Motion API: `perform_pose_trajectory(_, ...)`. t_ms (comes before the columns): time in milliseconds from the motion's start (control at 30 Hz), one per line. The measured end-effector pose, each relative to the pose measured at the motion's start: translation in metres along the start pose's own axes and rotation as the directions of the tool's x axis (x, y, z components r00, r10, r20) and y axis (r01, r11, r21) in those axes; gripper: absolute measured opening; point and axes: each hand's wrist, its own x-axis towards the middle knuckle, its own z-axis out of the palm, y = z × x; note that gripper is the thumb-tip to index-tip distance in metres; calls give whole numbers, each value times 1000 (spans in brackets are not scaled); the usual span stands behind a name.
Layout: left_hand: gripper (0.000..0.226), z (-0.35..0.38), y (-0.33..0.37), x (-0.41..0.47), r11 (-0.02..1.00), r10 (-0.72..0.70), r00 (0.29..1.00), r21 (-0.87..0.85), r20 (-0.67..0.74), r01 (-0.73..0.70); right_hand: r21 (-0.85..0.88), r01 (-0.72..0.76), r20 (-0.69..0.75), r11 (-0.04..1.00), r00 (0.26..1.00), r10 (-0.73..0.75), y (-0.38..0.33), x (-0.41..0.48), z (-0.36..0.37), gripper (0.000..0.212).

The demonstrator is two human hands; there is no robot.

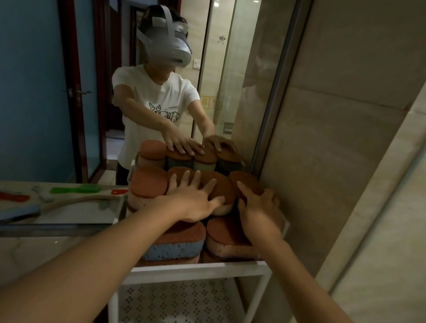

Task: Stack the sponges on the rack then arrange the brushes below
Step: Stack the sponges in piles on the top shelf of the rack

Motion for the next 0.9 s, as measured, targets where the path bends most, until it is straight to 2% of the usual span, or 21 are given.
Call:
perform_pose_trajectory(233, 63, 0, 1, -2, 1000, -3, 1000, 4, -4, 3, -124, 19, 101, 992, 995, -7, -7, 9, -9, 45)
perform_pose_trajectory(600, 63, 4, -1, -5, 1000, 9, 999, -16, -40, -10, -253, 48, 26, 966, 999, -43, -10, 3, 0, 47)
perform_pose_trajectory(700, 63, 5, 1, -4, 1000, 11, 999, -18, -49, -12, -292, 66, 74, 954, 996, -47, -10, 4, -4, 48)
perform_pose_trajectory(833, 57, 1, 0, -2, 999, 12, 998, -50, -56, -15, -197, 87, 221, 977, 974, -43, -10, 8, -16, 55)
perform_pose_trajectory(900, 49, -3, 0, -3, 973, 10, 988, -228, -152, -45, -111, 162, 179, 980, 974, -141, -10, 7, -19, 51)
